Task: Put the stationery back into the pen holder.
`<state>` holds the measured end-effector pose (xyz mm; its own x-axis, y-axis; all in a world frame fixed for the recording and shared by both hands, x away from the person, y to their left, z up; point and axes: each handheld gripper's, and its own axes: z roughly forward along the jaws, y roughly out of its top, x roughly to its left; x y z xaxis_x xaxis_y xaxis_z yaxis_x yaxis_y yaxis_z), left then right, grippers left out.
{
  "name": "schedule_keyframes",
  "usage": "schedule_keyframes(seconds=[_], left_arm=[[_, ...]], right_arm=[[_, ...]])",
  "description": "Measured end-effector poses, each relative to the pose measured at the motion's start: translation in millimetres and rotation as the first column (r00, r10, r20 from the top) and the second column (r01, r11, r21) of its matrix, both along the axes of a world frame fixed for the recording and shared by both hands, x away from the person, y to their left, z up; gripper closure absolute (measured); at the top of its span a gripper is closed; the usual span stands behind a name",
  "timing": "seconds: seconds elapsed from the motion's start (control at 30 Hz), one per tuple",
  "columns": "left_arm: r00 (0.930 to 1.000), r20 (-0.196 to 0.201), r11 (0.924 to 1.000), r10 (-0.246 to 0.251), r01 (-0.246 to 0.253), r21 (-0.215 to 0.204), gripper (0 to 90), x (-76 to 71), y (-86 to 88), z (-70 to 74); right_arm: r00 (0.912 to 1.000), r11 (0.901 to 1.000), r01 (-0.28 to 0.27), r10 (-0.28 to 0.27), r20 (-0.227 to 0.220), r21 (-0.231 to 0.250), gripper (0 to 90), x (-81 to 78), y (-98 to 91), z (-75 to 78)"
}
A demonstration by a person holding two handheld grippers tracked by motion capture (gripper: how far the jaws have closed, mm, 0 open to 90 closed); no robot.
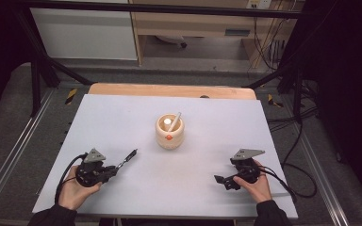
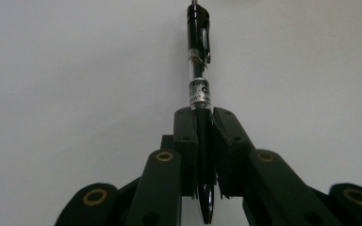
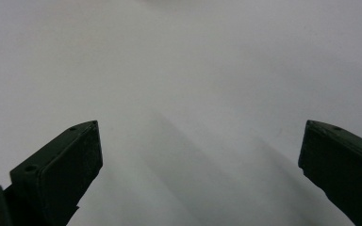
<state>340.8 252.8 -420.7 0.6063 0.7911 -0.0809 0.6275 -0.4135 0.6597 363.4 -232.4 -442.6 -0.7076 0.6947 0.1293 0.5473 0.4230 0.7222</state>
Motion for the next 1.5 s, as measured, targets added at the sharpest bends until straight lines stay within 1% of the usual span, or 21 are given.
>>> schedule_keyframes(seconds=[0.17, 0.23, 0.27, 0.37, 0.43, 0.47, 0.67, 0.73, 0.9, 1.1, 1.33, 1.37, 1.5], left_arm=[[0.9985, 0.0, 0.9985, -0.054, 0.054, 0.009, 79.6, -1.7, -15.4, 2.2], [0.9974, 0.002, 0.9972, -0.073, 0.073, 0.016, 79.6, -2.0, -21.8, 2.9], [0.9967, 0.0, 0.9965, -0.081, 0.081, 0.017, 79.6, -2.0, -24.9, 3.2], [0.9936, 0.0, 0.9934, -0.113, 0.113, 0.022, 79.6, -1.7, -32.8, 4.6], [0.9917, -0.003, 0.9916, -0.128, 0.128, 0.015, 79.6, -1.4, -37.2, 5.1], [0.9909, -0.003, 0.9908, -0.134, 0.134, 0.017, 79.6, -1.3, -39.3, 5.1], [0.9841, -0.005, 0.9839, -0.178, 0.178, 0.019, 79.6, 0.2, -52.0, 9.1], [0.9802, -0.009, 0.98, -0.198, 0.198, 0.022, 79.6, 1.4, -57.3, 10.6], [0.9689, -0.018, 0.9684, -0.247, 0.247, 0.034, 79.6, 4.8, -71.5, 14.5], [0.9568, -0.019, 0.9553, -0.29, 0.291, 0.054, 79.6, 8.8, -86.9, 22.4], [0.9436, -0.022, 0.9409, -0.33, 0.331, 0.071, 79.6, 11.3, -101.1, 24.7], [0.941, -0.023, 0.9382, -0.338, 0.338, 0.073, 79.6, 11.6, -102.6, 24.7], [0.9343, -0.023, 0.9303, -0.356, 0.356, 0.087, 79.6, 12.7, -108.7, 27.0]], right_arm=[[1.0, 1.0, 0.004, -0.004, 0.001, -0.006, 1.0, 0.0, 3.0, 1.8], [1.0, 1.0, -0.002, 0.002, -0.001, -0.003, 0.9, -0.4, 5.5, 2.5], [1.0, 0.9999, -0.007, 0.007, 0.003, -0.01, 0.9, -0.3, 6.8, 2.8], [0.9999, 0.9998, -0.006, 0.006, 0.009, -0.021, 0.8, -0.5, 11.8, 4.4], [0.9999, 0.9996, -0.005, 0.006, 0.014, -0.028, 0.7, -0.2, 14.4, 5.9], [0.9999, 0.9996, -0.006, 0.006, 0.009, -0.029, 0.7, -0.4, 15.5, 7.0], [0.9991, 0.9991, -0.02, 0.021, 0.036, -0.036, 0.8, -1.2, 24.5, 10.7], [0.9985, 0.9978, -0.034, 0.036, 0.04, -0.058, 1.0, -1.7, 28.9, 12.1], [0.9955, 0.9941, -0.07, 0.075, 0.058, -0.083, 1.5, -3.7, 42.8, 16.7], [0.9882, 0.9863, -0.122, 0.131, 0.079, -0.111, 2.0, -7.1, 60.6, 22.4], [0.9799, 0.9753, -0.162, 0.177, 0.092, -0.15, 2.1, -8.1, 76.7, 24.9], [0.9788, 0.9742, -0.167, 0.182, 0.093, -0.152, 2.2, -8.2, 79.1, 25.5], [0.9732, 0.9681, -0.19, 0.208, 0.099, -0.164, 2.5, -7.6, 88.6, 27.7]])
